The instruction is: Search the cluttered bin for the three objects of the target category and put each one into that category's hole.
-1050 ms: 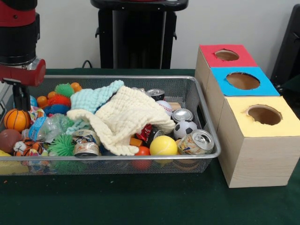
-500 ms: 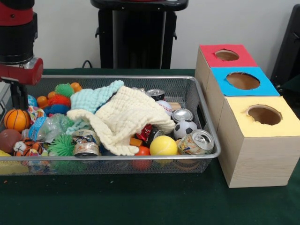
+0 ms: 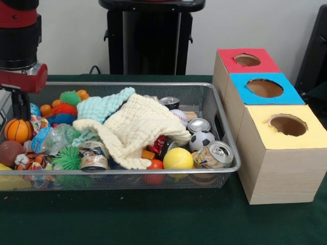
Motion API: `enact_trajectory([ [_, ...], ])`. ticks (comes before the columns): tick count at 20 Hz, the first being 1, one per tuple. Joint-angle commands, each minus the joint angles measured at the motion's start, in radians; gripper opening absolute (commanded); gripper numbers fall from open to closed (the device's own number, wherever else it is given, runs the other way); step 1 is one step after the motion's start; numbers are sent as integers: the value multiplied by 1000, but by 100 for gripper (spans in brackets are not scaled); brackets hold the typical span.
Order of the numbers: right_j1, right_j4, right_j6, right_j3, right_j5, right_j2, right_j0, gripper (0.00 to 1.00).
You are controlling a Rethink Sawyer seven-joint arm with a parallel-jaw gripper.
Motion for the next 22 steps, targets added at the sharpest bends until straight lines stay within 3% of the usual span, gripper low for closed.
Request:
enact_trajectory([
  [1,20,-40,-123,75,-69,35,-23,0],
  [7,39,-44,-115,43,-43,20,-8,0],
  [22,-15,-27,-85,105,-55,18,-16,0],
])
